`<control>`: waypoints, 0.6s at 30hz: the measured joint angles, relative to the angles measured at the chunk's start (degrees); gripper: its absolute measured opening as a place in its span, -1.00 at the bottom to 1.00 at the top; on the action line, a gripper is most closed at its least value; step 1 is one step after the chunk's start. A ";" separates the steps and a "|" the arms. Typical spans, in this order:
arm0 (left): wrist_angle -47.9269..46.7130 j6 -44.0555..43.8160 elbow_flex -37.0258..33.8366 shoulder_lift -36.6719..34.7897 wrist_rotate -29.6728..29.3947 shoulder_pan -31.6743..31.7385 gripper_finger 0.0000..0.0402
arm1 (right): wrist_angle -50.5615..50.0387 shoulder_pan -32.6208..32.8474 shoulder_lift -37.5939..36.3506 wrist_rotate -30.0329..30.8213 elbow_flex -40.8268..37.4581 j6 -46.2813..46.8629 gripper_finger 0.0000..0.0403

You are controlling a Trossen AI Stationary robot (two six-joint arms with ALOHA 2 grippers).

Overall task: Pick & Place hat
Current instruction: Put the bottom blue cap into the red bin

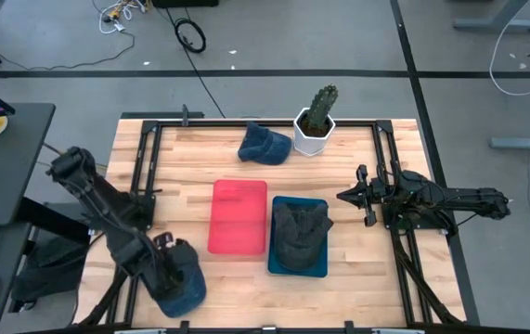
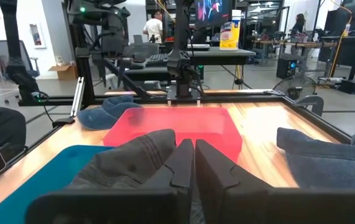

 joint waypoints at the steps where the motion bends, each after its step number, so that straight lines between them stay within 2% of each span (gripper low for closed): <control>1: -0.21 -1.95 0.02 0.42 0.48 -0.72 -0.18 | 0.00 0.00 0.00 0.00 0.00 0.00 -0.89; 9: -0.70 -13.16 0.04 4.14 1.94 -5.93 -0.18 | 0.02 0.00 0.00 0.00 0.00 -0.01 -0.89; 18: -0.03 -15.81 0.04 8.98 4.43 -7.62 -0.18 | 0.04 0.00 0.00 0.00 0.00 -0.02 -0.89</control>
